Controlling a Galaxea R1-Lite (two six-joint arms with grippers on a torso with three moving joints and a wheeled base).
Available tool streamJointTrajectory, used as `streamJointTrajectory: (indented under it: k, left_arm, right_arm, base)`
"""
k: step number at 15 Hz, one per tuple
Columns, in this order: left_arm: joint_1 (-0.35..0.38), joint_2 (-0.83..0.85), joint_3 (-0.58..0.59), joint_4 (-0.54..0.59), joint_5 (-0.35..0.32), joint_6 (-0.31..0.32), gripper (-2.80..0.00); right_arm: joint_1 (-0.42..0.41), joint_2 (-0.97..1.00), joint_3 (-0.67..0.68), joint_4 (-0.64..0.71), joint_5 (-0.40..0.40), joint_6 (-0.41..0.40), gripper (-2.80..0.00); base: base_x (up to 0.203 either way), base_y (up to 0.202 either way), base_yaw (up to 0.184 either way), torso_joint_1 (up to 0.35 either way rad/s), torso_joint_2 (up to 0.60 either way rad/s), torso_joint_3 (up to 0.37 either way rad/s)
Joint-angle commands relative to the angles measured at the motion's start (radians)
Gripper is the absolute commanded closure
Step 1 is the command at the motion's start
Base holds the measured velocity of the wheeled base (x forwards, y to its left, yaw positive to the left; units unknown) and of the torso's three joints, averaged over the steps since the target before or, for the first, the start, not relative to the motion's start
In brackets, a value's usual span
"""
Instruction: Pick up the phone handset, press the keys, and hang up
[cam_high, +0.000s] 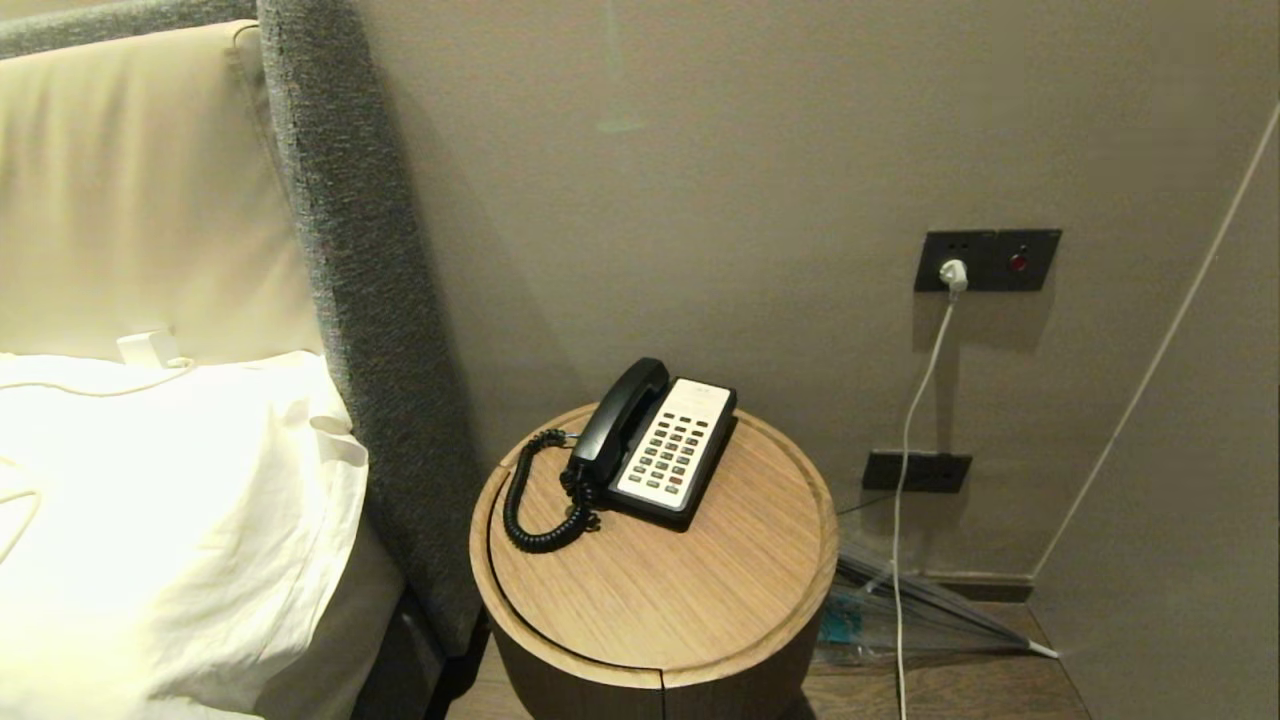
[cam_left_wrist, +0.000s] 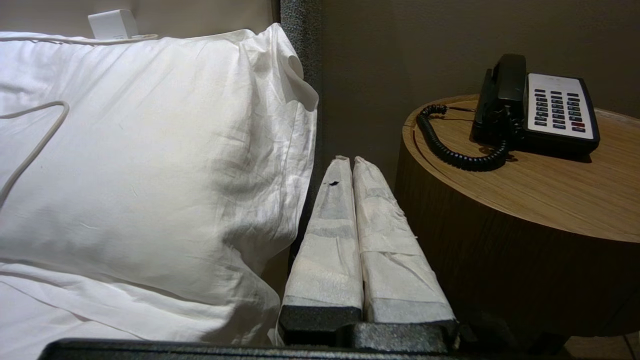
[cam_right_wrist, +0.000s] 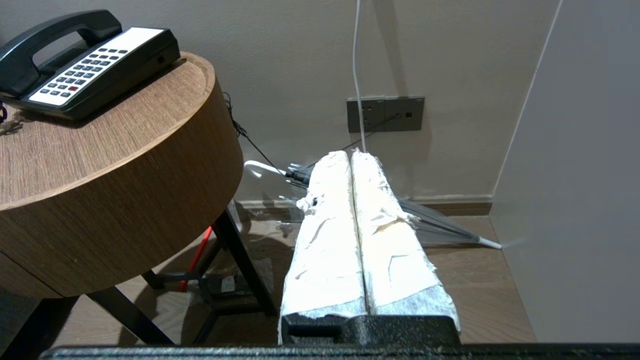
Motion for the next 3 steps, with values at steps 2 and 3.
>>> streamJointTrajectory:
  k: [2, 3]
  left_arm:
    - [0.000, 0.001, 0.040, -0.001, -0.001, 0.000, 0.00]
    - [0.000, 0.001, 0.040, -0.001, -0.001, 0.000, 0.00]
  right_arm:
    - [0.000, 0.002, 0.000, 0.000, 0.000, 0.000, 0.00]
    - [0.000, 0.002, 0.000, 0.000, 0.000, 0.000, 0.00]
  base:
    - [0.000, 0.000, 0.000, 0.000, 0.00, 0.000]
    - [0.000, 0.000, 0.000, 0.000, 0.00, 0.000]
